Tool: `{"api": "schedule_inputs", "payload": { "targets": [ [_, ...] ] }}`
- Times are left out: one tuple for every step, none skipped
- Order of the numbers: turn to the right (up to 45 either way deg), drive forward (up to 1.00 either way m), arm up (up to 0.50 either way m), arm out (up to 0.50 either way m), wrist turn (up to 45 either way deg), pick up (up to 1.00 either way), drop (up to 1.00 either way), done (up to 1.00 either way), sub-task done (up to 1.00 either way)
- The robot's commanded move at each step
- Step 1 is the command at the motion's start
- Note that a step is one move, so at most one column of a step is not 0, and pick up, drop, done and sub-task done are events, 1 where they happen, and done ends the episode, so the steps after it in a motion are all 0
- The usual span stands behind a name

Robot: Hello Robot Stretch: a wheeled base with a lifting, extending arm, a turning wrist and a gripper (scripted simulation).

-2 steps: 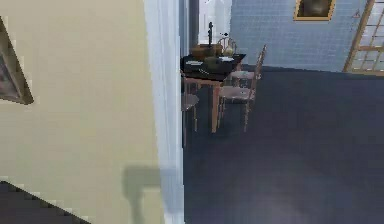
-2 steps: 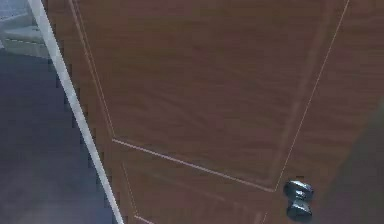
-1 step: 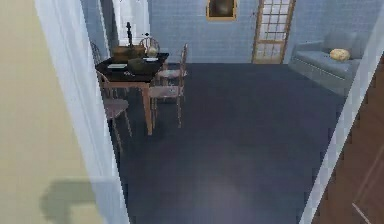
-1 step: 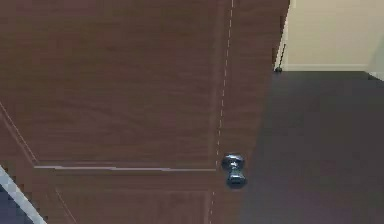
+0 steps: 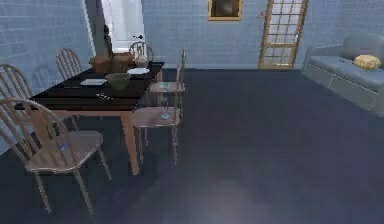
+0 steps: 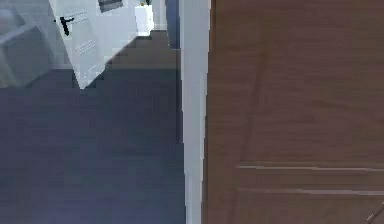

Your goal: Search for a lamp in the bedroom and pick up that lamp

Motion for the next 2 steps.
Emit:
{"api": "schedule_inputs", "payload": {
  "targets": [
    [45.0,0.0,0.0,0.0,0.0,0.0,0.0,0.0,0.0],
    [3.0,0.0,0.0,0.0,0.0,0.0,0.0,0.0,0.0]
  ]
}}
